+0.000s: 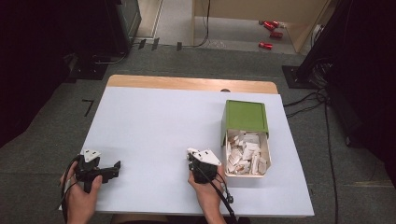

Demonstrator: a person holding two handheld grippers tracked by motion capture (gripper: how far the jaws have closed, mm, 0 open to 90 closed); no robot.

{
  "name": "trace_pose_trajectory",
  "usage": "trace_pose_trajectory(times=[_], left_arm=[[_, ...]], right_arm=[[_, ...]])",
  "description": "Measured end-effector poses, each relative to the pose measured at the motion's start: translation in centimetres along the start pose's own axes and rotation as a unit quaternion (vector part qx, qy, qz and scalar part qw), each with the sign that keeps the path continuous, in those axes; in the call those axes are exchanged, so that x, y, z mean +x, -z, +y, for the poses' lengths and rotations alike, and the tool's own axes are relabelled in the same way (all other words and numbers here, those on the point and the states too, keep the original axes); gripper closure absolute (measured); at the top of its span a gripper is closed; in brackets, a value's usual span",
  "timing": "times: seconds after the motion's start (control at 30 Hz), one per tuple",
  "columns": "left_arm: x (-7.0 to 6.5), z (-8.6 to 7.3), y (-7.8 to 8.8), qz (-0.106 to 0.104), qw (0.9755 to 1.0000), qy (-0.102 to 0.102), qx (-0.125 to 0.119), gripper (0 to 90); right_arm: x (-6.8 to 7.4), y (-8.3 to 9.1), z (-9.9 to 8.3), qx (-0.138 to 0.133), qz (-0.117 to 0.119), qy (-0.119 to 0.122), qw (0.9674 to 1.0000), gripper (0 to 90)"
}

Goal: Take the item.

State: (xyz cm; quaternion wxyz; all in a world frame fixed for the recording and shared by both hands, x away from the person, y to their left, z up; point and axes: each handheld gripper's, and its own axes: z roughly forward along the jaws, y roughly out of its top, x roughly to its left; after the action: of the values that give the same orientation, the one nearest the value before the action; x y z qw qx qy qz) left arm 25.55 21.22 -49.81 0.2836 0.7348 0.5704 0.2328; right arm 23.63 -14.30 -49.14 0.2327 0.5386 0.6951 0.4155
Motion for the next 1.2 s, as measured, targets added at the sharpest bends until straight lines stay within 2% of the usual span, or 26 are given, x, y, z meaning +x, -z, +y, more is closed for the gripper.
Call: trace_pose_trajectory(times=[0.17, 0.53, 0.57, 0.6, 0.63, 0.7, 0.73, 0.77, 0.8, 0.83, 0.87, 0.97, 1.0, 1.2], left_arm=[[0.0, 0.0, 0.0, 0.0, 1.0, 0.0, 0.0, 0.0], [0.0, 0.0, 0.0, 0.0, 1.0, 0.0, 0.0, 0.0], [0.0, 0.0, 0.0, 0.0, 1.0, 0.0, 0.0, 0.0], [0.0, 0.0, 0.0, 0.0, 1.0, 0.0, 0.0, 0.0], [0.0, 0.0, 0.0, 0.0, 1.0, 0.0, 0.0, 0.0], [0.0, 0.0, 0.0, 0.0, 1.0, 0.0, -0.001, 0.0], [0.0, 0.0, 0.0, 0.0, 1.0, 0.0, -0.001, 0.0], [0.0, 0.0, 0.0, 0.0, 1.0, 0.0, -0.001, 0.0], [0.0, 0.0, 0.0, 0.0, 1.0, 0.0, -0.001, 0.0], [0.0, 0.0, 0.0, 0.0, 1.0, 0.0, -0.001, 0.0], [0.0, 0.0, 0.0, 0.0, 1.0, 0.0, -0.001, 0.0], [0.0, 0.0, 0.0, 0.0, 1.0, 0.0, -0.001, 0.0], [0.0, 0.0, 0.0, 0.0, 1.0, 0.0, 0.0, 0.0], [0.0, 0.0, 0.0, 0.0, 1.0, 0.0, -0.001, 0.0]], right_arm=[[0.1, 0.4, 0.3, -0.009, 0.01, -0.009, 0.9999, 77.8], [1.1, 3.1, 2.7, -0.05, 0.025, 0.004, 0.9985, 68.5], [1.1, 3.6, 3.1, -0.057, 0.022, 0.004, 0.9981, 60.2], [1.1, 3.6, 3.1, -0.057, 0.022, 0.004, 0.9981, 60.2], [1.1, 4.0, 3.5, -0.058, 0.023, 0.001, 0.9981, 50.2], [1.1, 4.3, 3.9, -0.056, 0.033, -0.001, 0.9979, 40.4], [1.1, 4.3, 3.9, -0.056, 0.033, -0.001, 0.9979, 40.4], [1.2, 4.6, 4.3, -0.057, 0.022, -0.002, 0.9981, 25.5], [1.2, 4.8, 4.4, -0.056, 0.02, -0.003, 0.9982, 21.4], [1.2, 4.8, 4.4, -0.056, 0.02, -0.003, 0.9982, 21.4], [1.0, 5.0, 4.7, -0.051, 0.026, -0.01, 0.9983, 14.0], [1.0, 5.3, 4.9, -0.046, 0.029, -0.005, 0.9985, 13.0], [0.9, 5.6, 5.1, -0.048, 0.013, 0.007, 0.9987, 13.0], [0.0, 6.6, 5.8, -0.052, 0.021, -0.002, 0.9984, 10.0]])
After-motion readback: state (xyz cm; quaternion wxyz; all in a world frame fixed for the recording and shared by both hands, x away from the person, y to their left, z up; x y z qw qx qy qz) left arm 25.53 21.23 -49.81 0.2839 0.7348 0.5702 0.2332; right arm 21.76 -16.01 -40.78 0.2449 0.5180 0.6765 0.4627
